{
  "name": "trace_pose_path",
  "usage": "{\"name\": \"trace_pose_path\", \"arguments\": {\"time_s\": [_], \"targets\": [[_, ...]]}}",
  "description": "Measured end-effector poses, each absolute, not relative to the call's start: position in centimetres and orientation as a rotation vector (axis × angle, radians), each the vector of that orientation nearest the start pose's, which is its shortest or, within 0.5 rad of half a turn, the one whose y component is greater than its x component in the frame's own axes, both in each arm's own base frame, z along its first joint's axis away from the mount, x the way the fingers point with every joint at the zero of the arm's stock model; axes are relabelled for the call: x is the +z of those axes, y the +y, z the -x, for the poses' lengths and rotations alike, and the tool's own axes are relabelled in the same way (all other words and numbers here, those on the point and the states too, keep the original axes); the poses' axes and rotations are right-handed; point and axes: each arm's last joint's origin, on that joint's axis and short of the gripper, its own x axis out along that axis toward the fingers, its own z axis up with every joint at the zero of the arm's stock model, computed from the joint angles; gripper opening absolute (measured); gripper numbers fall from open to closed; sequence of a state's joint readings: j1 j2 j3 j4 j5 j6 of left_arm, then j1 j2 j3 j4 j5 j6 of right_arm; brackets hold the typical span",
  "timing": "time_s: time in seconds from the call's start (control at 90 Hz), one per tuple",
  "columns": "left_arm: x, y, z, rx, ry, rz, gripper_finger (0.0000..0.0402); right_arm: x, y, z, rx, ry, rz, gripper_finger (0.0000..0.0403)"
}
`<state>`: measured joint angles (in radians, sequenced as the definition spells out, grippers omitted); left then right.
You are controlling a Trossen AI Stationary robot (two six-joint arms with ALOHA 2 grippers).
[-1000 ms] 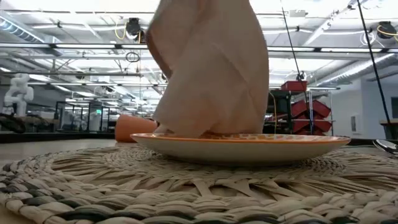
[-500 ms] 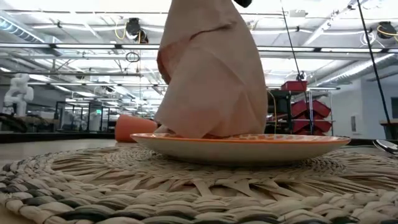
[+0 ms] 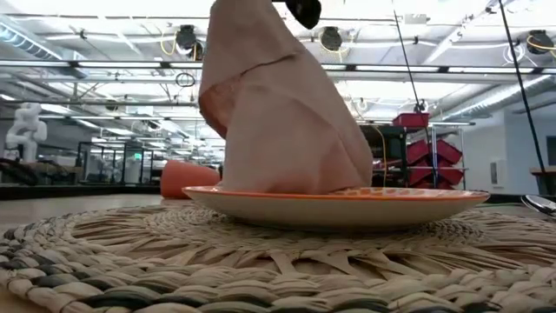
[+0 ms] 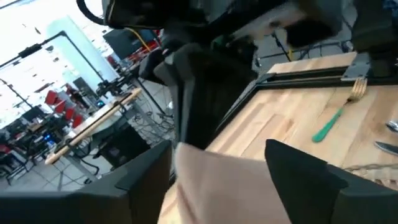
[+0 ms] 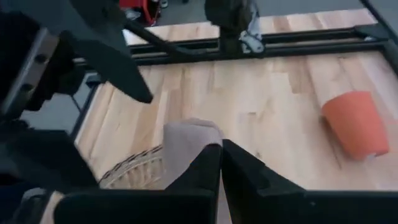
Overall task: Set table place
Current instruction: Fold the white napkin
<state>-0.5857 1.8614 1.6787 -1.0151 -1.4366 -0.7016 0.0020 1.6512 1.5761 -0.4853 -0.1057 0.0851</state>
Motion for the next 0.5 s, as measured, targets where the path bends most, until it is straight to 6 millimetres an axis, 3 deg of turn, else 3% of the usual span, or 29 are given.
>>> {"name": "trace_pose_path", "arguments": {"time_s": [0.5], "targets": [[30.2,-14.2,-34.1,0.988,0.415,-0.437,0.0274,35.7,2.3,-37.0,0.065,0.567,-0.006,0.0]]}}
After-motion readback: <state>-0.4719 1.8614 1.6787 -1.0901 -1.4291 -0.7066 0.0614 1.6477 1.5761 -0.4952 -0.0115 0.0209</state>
